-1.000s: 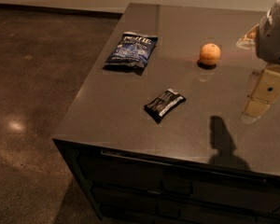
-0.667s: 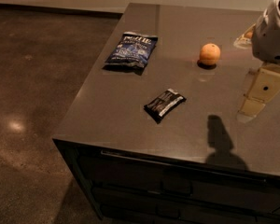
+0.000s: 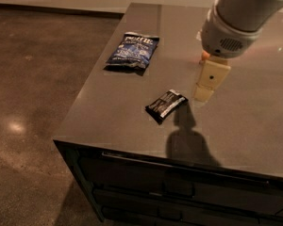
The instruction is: Move blue chip bag near rxbar chocolate
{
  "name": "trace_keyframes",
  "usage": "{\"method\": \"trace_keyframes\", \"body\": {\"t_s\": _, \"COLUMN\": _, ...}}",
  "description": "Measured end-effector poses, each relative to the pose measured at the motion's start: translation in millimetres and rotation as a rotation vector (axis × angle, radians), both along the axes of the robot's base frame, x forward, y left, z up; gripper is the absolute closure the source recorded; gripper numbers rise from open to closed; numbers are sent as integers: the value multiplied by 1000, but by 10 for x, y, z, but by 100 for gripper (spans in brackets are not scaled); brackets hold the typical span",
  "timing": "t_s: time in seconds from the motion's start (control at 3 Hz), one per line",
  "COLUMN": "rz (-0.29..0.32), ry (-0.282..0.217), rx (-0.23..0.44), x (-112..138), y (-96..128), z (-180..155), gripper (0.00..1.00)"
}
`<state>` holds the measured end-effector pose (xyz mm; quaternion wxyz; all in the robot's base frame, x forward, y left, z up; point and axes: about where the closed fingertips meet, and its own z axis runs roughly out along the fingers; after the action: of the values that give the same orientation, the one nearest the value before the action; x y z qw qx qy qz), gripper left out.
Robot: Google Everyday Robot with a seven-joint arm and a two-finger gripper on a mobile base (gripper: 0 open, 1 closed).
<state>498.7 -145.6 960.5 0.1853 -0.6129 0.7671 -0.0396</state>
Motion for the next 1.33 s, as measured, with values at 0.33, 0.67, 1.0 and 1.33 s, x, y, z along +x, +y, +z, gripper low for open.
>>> {"method": "trace_keyframes", "body": {"t_s": 0.33, "rz": -20, "ry": -43, "rx": 17, "x": 384, "y": 278, "z": -55, "gripper": 0}}
{"method": "trace_keyframes", "body": {"t_s": 0.67, "rz": -65, "ry": -51, "rx": 75, "x": 805, "y": 516, "z": -110, "gripper": 0}}
{"method": "trace_keyframes", "body": {"t_s": 1.0, "rz": -122, "ry": -4, "rx": 163, "x": 1296, "y": 776, "z": -265, "gripper": 0}}
{"method": "trace_keyframes", "body": {"t_s": 1.33, "rz": -178, "ry": 41, "rx": 218, "x": 1535, "y": 938, "z": -445, "gripper": 0}}
